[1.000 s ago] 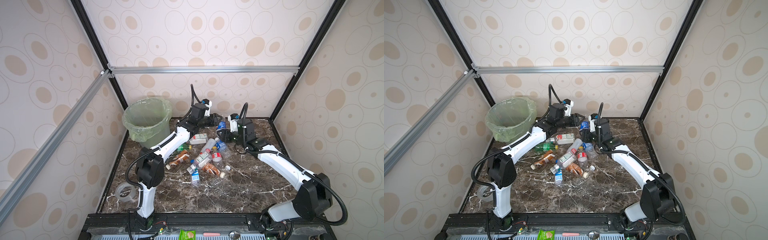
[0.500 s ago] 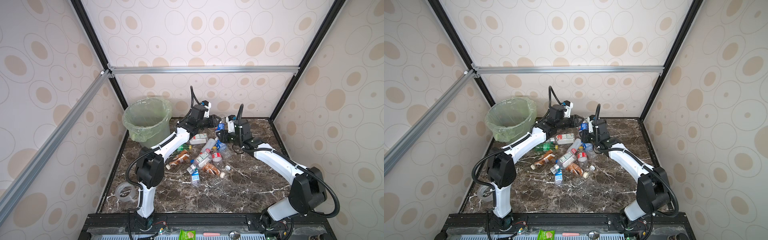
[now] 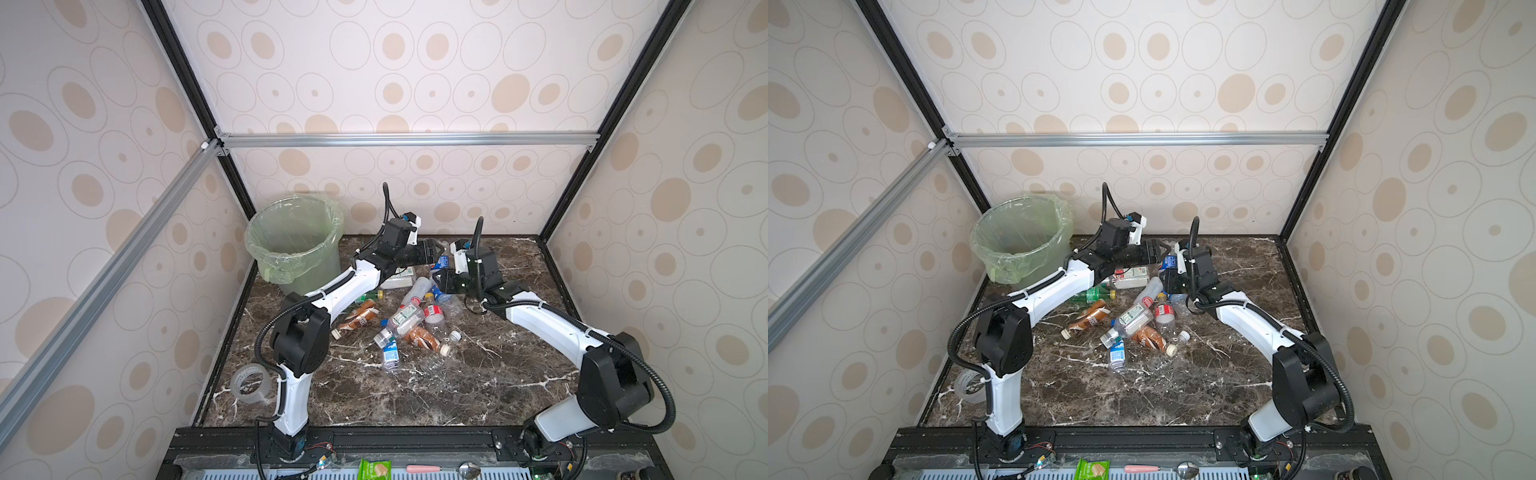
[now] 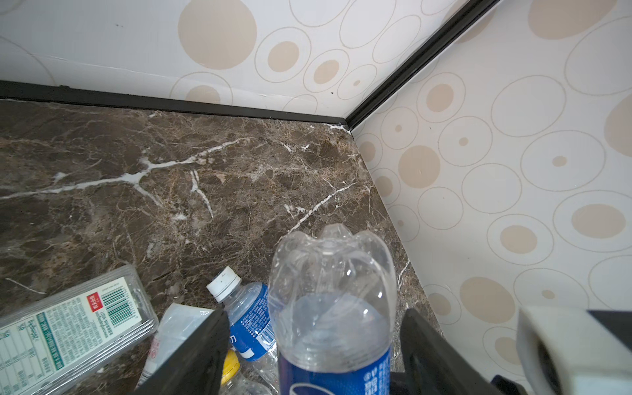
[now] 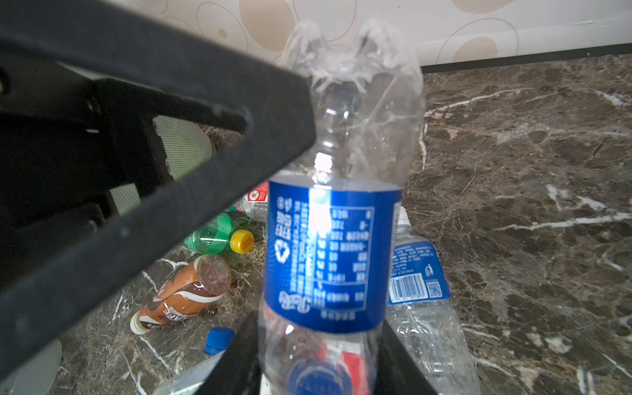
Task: Throw the plastic bottles in the bin
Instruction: Throw the plastic bottle into the trash bin.
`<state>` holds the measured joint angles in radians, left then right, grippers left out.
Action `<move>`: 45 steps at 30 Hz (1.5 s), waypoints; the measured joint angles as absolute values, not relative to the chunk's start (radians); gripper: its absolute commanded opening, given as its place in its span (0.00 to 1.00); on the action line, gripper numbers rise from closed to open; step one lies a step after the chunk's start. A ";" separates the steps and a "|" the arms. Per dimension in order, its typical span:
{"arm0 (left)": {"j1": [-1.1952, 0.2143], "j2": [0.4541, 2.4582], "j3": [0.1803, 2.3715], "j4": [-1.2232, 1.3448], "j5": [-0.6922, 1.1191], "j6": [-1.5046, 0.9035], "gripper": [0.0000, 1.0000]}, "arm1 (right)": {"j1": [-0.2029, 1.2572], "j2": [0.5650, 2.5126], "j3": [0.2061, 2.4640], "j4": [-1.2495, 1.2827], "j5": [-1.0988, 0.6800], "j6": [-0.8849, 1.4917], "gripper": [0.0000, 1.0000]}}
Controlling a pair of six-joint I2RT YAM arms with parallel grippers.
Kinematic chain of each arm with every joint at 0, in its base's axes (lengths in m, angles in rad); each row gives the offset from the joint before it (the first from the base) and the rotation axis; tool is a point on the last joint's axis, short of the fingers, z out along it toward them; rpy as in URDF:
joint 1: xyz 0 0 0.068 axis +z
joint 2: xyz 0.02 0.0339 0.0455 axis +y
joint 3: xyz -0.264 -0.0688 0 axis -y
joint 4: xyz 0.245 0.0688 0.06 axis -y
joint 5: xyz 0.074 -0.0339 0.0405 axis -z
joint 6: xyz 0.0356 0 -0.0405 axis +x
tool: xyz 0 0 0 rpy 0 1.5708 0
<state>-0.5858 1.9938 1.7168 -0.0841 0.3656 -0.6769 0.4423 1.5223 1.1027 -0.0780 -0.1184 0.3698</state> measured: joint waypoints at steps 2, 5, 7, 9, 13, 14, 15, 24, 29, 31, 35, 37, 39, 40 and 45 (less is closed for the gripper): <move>-0.586 1.994 1.717 -0.082 0.368 -0.681 0.79 | 0.442 1.522 1.102 -0.076 -0.121 0.374 0.41; -0.586 1.994 1.717 -0.082 0.378 -0.691 0.77 | 0.442 1.518 1.102 -0.063 -0.127 0.377 0.41; -0.586 1.994 1.717 -0.078 0.386 -0.697 0.77 | 0.442 1.510 1.102 -0.057 -0.130 0.379 0.41; -0.586 1.994 1.717 -0.068 0.395 -0.703 0.77 | 0.442 1.502 1.102 -0.053 -0.131 0.383 0.42; -0.586 1.994 1.717 -0.057 0.408 -0.714 0.77 | 0.442 1.497 1.102 -0.045 -0.141 0.392 0.41; -0.586 1.994 1.717 -0.055 0.412 -0.716 0.77 | 0.442 1.496 1.102 -0.042 -0.146 0.394 0.41; -0.586 1.994 1.717 -0.053 0.417 -0.719 0.76 | 0.442 1.496 1.102 -0.037 -0.152 0.396 0.41; -0.586 1.994 1.717 -0.036 0.441 -0.734 0.63 | 0.444 1.477 1.101 -0.023 -0.173 0.396 0.42; -0.586 1.994 1.717 -0.032 0.445 -0.741 0.51 | 0.444 1.475 1.101 -0.019 -0.175 0.396 0.45; -0.586 1.994 1.717 -0.031 0.445 -0.741 0.47 | 0.444 1.475 1.101 -0.019 -0.174 0.396 0.48; -0.586 1.994 1.721 -0.038 0.441 -0.735 0.47 | 0.445 1.472 1.101 -0.023 -0.173 0.395 0.57; -0.585 1.994 1.727 -0.046 0.433 -0.724 0.48 | 0.446 1.462 1.101 -0.027 -0.172 0.390 0.62; -0.582 1.994 1.744 -0.068 0.419 -0.710 0.48 | 0.447 1.443 1.100 -0.034 -0.171 0.384 0.66; -0.579 1.994 1.755 -0.080 0.413 -0.703 0.48 | 0.447 1.431 1.100 -0.036 -0.171 0.380 0.69; -0.559 1.994 1.833 -0.147 0.374 -0.658 0.49 | 0.450 1.367 1.099 -0.042 -0.168 0.374 0.84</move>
